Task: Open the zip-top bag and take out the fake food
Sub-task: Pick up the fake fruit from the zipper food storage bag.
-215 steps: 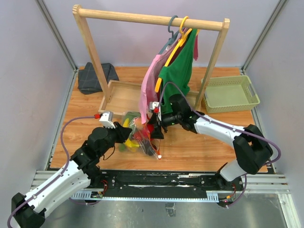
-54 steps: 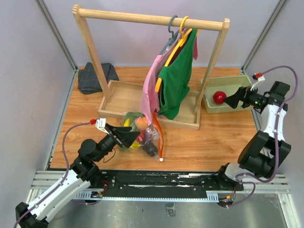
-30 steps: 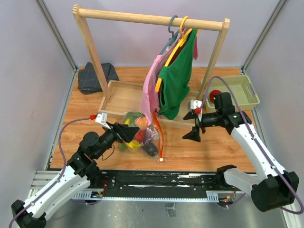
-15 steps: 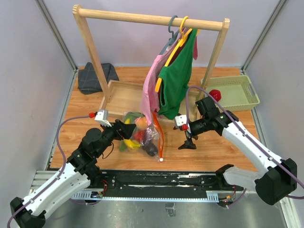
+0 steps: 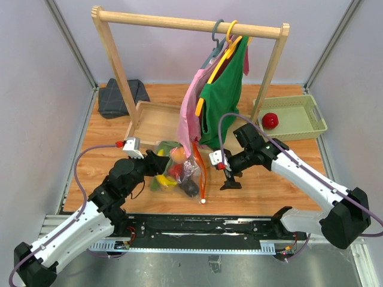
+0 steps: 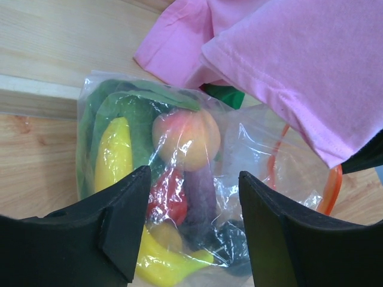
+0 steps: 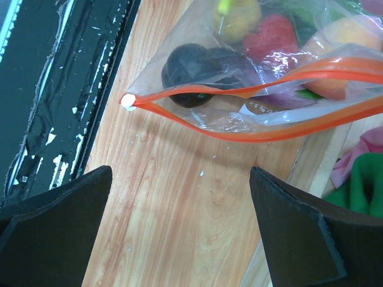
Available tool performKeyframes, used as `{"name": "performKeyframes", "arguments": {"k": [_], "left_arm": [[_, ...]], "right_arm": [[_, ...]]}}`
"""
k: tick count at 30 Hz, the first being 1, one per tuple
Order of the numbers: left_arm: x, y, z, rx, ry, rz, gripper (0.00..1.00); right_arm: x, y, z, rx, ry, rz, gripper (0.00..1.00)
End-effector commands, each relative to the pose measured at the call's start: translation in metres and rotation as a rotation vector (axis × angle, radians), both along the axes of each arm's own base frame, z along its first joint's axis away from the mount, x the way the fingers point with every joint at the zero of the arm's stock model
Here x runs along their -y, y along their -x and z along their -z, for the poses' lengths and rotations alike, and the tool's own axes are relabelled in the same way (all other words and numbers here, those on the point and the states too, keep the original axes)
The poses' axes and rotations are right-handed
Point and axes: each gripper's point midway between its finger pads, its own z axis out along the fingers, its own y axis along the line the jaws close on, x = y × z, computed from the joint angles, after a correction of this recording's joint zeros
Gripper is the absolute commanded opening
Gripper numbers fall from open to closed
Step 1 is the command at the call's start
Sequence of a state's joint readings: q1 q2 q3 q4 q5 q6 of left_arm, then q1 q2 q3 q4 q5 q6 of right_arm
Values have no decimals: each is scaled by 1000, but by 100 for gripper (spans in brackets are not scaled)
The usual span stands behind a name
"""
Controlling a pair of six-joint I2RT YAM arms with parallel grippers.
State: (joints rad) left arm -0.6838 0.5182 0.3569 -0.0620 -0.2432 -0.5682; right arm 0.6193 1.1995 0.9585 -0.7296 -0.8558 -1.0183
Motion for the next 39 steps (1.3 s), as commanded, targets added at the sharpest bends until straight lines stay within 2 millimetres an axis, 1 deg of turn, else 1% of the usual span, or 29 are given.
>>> {"name": "performKeyframes", "arguments": {"k": [1,6,9,11,16,20,23,26,29,32,34,36,39], "left_arm": [[-2,-5,0,3,4,-27,63],[-3,-5,-2,1,-12,-26,55],[-3,-4,4,-11,-18,-29,47],[-3,-4,11,-21,-17,-32,45],[-1,-4,13,-28,-3,-27,44],[0,-5,18,-34,-10,-28,44],[1,-5,21,-40,-15,-22,45],[4,-5,24,-43,-15,-8,47],[16,-1,23,-26,4,67,49],[27,6,20,-11,17,145,49],[32,11,21,-1,17,190,49],[38,17,20,14,24,238,47],[47,25,18,27,43,305,38]], "right_arm": [[-12,-10,-13,65,-1,-2,99],[-18,-14,-16,51,-20,34,98],[-20,-15,-16,31,-33,61,99],[-23,-13,-17,18,-48,67,99],[-29,-12,-14,-2,-59,81,100],[-34,-10,-3,-4,-48,72,100],[-38,-8,2,-10,-38,64,99],[-45,-4,6,-5,-22,47,93],[-50,-2,13,-8,-3,54,85],[-51,-6,25,-19,16,81,75],[-53,-9,29,-13,18,80,68],[-56,-8,32,-4,13,40,64],[-64,-12,34,21,-8,-16,56]]}}
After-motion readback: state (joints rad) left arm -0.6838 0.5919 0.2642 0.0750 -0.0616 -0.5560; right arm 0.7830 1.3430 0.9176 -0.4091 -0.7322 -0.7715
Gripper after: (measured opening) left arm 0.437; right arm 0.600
